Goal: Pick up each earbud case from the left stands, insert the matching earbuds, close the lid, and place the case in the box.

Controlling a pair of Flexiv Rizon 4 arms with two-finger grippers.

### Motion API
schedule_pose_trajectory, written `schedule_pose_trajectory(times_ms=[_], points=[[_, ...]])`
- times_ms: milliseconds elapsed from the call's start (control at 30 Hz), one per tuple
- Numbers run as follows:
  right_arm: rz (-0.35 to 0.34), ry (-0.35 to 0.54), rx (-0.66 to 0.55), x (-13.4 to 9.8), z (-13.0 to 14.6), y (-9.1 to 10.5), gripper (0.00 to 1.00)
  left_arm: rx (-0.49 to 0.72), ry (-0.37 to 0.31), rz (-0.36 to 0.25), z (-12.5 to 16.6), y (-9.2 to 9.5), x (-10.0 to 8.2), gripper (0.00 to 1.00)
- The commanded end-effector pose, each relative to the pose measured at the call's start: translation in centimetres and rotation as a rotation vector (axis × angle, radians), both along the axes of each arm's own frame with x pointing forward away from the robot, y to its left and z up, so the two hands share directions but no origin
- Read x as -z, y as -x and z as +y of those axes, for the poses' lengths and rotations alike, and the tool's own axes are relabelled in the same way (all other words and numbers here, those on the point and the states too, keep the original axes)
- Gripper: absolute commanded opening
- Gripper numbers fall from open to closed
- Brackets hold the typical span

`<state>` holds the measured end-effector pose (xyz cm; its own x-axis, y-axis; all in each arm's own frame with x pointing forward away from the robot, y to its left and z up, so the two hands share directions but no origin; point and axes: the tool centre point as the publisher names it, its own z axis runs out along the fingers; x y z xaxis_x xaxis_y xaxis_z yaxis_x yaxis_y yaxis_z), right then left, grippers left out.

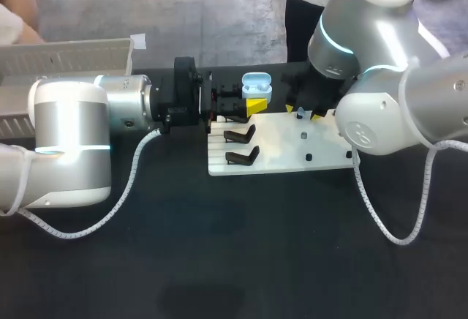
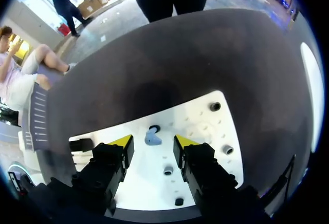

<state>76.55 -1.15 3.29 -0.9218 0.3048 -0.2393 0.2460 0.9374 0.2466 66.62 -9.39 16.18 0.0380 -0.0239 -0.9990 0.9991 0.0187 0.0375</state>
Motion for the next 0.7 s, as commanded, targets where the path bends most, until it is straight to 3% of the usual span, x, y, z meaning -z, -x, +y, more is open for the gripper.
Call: schedule_pose_trajectory(times_ms=[33, 700], points=[[0.015, 0.006, 0.013, 0.13, -0.06, -0.54, 0.46, -0.006, 0.004, -0.004, -0.04, 0.12, 0.10, 0.00], [0.054, -0.001, 0.047, 0.46, -0.01, -0.31, 0.40, -0.006, 0.004, -0.004, -0.04, 0.12, 0.10, 0.00]])
